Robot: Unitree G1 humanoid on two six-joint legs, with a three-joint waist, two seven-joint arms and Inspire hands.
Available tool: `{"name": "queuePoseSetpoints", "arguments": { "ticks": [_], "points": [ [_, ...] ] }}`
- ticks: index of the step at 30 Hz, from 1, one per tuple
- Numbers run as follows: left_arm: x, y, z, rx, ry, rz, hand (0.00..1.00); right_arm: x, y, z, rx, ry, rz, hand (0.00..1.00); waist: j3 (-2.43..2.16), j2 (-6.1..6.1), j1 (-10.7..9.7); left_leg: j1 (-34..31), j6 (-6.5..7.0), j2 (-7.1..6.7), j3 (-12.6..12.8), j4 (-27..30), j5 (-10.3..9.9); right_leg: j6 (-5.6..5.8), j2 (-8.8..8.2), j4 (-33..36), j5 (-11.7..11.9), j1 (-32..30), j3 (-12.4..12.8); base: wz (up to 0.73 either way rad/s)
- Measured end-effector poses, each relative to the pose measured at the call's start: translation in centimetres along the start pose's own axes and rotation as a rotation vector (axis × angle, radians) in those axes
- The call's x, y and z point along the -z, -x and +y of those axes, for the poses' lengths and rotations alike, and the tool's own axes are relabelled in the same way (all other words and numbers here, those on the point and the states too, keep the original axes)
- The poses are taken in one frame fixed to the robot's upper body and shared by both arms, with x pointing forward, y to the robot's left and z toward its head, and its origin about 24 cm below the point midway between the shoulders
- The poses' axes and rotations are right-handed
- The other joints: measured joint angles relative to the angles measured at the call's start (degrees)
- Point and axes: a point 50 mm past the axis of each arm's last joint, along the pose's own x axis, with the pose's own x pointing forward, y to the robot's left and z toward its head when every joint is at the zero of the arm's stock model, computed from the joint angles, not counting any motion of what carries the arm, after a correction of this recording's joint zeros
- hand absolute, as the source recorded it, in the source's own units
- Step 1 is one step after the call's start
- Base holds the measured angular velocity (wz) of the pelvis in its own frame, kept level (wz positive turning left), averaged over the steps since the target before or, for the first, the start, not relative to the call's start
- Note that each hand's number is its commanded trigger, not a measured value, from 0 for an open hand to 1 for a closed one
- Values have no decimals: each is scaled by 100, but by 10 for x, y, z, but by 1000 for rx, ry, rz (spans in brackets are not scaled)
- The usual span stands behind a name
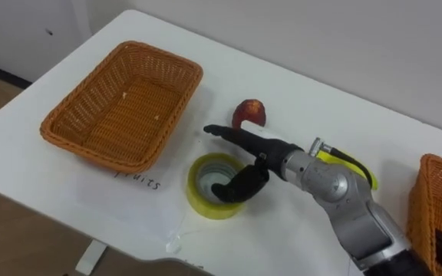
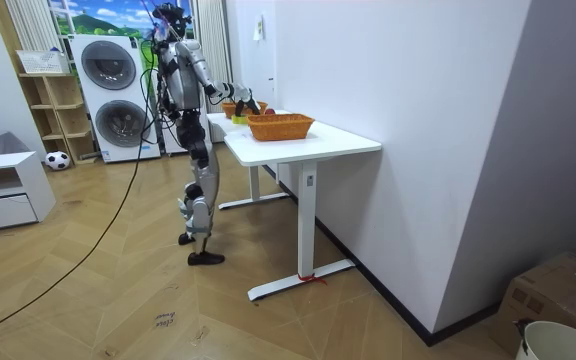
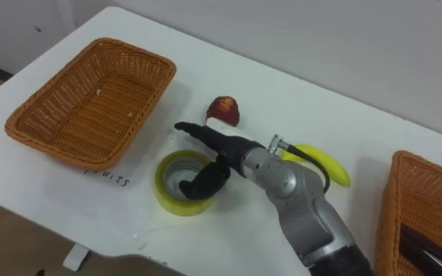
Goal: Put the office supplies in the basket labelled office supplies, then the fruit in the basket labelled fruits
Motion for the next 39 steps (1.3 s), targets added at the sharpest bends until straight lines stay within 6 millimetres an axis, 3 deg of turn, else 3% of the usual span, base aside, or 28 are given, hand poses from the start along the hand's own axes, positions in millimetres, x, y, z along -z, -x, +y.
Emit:
{"name": "queuePoseSetpoints", "arguments": {
  "ticks": [2, 3, 4, 15, 19, 25, 39],
  "points": [
    [2, 0, 2, -5, 10, 8, 0, 0, 0, 0, -12, 0, 2, 3, 7, -11, 2, 1, 0, 0, 2, 0, 0, 0, -1, 0, 0, -3, -2, 0],
    [2, -1, 2, -8, 15, 12, 0, 0, 0, 0, -15, 0, 3, 70, 7, -12, 1, 0, 0, 1, 2, 0, 0, 0, -1, 0, 0, -4, -9, 0],
    [3, -1, 3, -10, 18, 14, 0, 0, 0, 0, -18, 0, 4, 100, 7, -12, 1, 0, 0, 1, 2, 0, 0, 0, -1, 0, 0, -5, -10, 0],
    [-3, -3, 7, -18, 33, 9, 0, 2, 0, -6, -4, 43, 45, 100, 16, -25, 24, -3, 1, 3, 1, -18, 0, 0, 5, 2, 0, -15, -8, 0],
    [-10, -6, 10, -26, 38, -8, 0, 4, 0, -7, -4, 65, 71, 100, 29, -67, 129, -7, 0, 4, 2, -20, 0, 0, 5, 0, 0, -25, -6, 0],
    [-11, -6, 10, -27, 37, -8, 0, 4, 0, -7, -17, 66, 81, 100, 4, -129, 140, -7, 0, 3, 1, -19, 0, 0, 6, -5, 0, -24, -5, 0],
    [-10, -6, 10, -25, 38, -3, 0, 5, 0, -8, -15, 70, 88, 100, 19, -109, 150, -13, -1, 1, 48, -19, 1, 0, 14, -86, 0, -12, 69, -1]
  ]
}}
